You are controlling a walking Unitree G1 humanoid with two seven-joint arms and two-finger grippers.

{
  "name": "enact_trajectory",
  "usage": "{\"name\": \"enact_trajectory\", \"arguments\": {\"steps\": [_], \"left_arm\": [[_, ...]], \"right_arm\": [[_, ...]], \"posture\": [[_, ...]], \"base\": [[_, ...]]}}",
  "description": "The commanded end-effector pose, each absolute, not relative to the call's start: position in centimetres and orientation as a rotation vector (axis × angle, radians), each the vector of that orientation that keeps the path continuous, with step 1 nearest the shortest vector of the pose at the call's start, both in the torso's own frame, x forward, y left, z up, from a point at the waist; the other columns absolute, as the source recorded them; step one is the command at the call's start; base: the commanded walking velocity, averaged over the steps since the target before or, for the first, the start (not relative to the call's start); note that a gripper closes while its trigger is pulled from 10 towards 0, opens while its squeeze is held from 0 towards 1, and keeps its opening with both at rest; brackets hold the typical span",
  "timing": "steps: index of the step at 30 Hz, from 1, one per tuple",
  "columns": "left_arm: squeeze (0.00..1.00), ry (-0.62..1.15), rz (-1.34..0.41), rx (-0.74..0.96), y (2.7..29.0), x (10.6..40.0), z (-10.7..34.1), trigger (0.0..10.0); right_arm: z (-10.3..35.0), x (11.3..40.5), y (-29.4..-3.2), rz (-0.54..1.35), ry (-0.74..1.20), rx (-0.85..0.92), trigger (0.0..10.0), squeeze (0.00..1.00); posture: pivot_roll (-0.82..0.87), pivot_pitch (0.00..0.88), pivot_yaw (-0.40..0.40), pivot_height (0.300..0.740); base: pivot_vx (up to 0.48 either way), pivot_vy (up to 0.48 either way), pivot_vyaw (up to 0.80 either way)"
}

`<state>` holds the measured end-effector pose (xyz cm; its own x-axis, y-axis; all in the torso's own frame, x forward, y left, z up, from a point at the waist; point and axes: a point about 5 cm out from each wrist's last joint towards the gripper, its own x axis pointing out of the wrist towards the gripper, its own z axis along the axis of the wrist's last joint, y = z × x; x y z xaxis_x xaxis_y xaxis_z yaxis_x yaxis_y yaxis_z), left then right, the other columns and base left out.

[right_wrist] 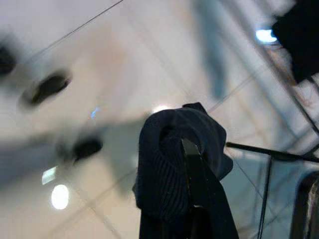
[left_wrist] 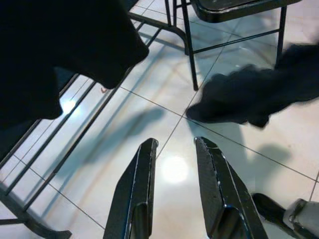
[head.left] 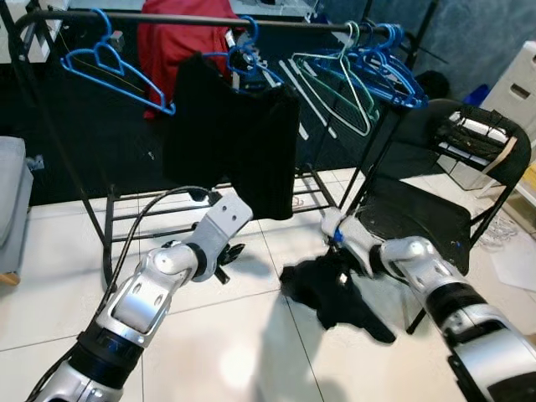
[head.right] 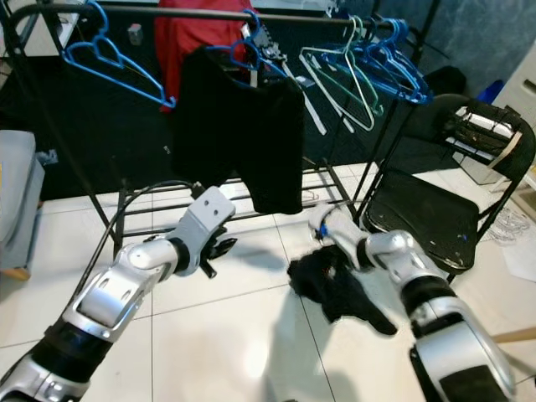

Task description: Hang hanger

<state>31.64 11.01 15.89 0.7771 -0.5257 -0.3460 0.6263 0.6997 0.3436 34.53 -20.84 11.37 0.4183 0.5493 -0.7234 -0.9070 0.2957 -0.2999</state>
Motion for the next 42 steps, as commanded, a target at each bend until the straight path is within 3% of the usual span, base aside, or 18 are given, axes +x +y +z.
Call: {"name": "enact_trajectory", "arguments": {"steps": [1,5,8,12,13,14,16,19,20,23,30,31,38,42], "left_arm": [[0.0,0.238,-0.667,0.479,11.0,31.4,15.6,10.0],[0.0,0.236,-0.671,0.464,10.9,31.3,15.7,10.0],[0.0,0.241,-0.748,0.248,8.6,30.6,17.0,10.0],[0.0,0.253,-0.74,0.227,8.3,30.7,16.8,10.0],[1.0,0.28,-0.725,0.201,7.9,30.7,16.5,10.0],[1.0,0.28,-0.725,0.201,7.9,30.7,16.5,10.0],[1.0,0.316,-0.695,0.172,7.5,30.9,15.9,10.0],[1.0,0.331,-0.68,0.149,7.2,31.0,15.8,10.0],[1.0,0.366,-0.646,0.087,6.2,31.6,15.4,10.0],[1.0,0.4,-0.593,0.045,5.3,32.4,15.0,10.0],[1.0,0.42,-0.56,0.03,4.8,33.0,14.6,10.0],[0.0,0.405,-0.548,0.064,4.5,33.4,14.0,10.0],[0.0,0.329,-0.529,0.337,2.8,34.1,12.1,10.0],[0.0,0.238,-0.54,0.346,1.8,34.4,12.5,10.0]], "right_arm": [[11.7,34.3,-20.5,1.116,0.535,-0.816,0.0,0.0],[12.0,34.3,-20.5,1.126,0.534,-0.824,0.0,0.0],[13.9,36.5,-21.6,0.851,0.521,-0.751,0.0,0.0],[14.1,36.8,-21.6,0.795,0.525,-0.697,0.0,0.0],[14.7,37.6,-21.6,0.679,0.492,-0.561,0.0,0.0],[14.7,37.6,-21.6,0.679,0.492,-0.561,0.0,0.0],[15.5,38.4,-21.4,0.535,0.454,-0.34,0.0,0.0],[16.0,38.8,-21.1,0.482,0.43,-0.227,0.0,0.0],[16.6,39.4,-19.9,0.447,0.402,-0.055,0.0,0.0],[16.9,39.8,-18.9,0.422,0.397,0.037,0.0,0.0],[17.2,40.0,-18.4,0.405,0.391,0.074,0.0,0.0],[17.3,40.1,-18.1,0.403,0.39,0.087,0.0,0.0],[18.0,40.6,-16.4,0.404,0.378,0.128,0.0,0.0],[18.3,40.7,-15.7,0.408,0.363,0.144,0.0,0.0]], "posture": [[-0.14,0.131,-0.112,0.74],[-0.14,0.131,-0.112,0.74],[-0.15,0.137,-0.112,0.74],[-0.14,0.138,-0.116,0.74],[-0.15,0.14,-0.116,0.74],[-0.15,0.14,-0.116,0.74],[-0.15,0.143,-0.116,0.74],[-0.15,0.143,-0.116,0.74],[-0.15,0.146,-0.12,0.74],[-0.15,0.148,-0.124,0.74],[-0.15,0.152,-0.133,0.74],[-0.15,0.155,-0.139,0.74],[-0.16,0.158,-0.146,0.74],[-0.16,0.155,-0.146,0.74]], "base": [[0.0,0.0,0.0],[0.0,0.0,0.0],[0.0,0.0,0.0],[0.0,0.0,0.0],[0.0,0.0,0.0],[0.0,0.0,0.0],[0.0,0.0,0.0],[0.0,0.0,0.0],[0.0,0.0,0.0],[0.0,0.0,0.0],[0.0,0.0,0.0],[0.0,0.0,0.0],[0.0,0.0,0.0],[0.0,0.0,0.0]]}}
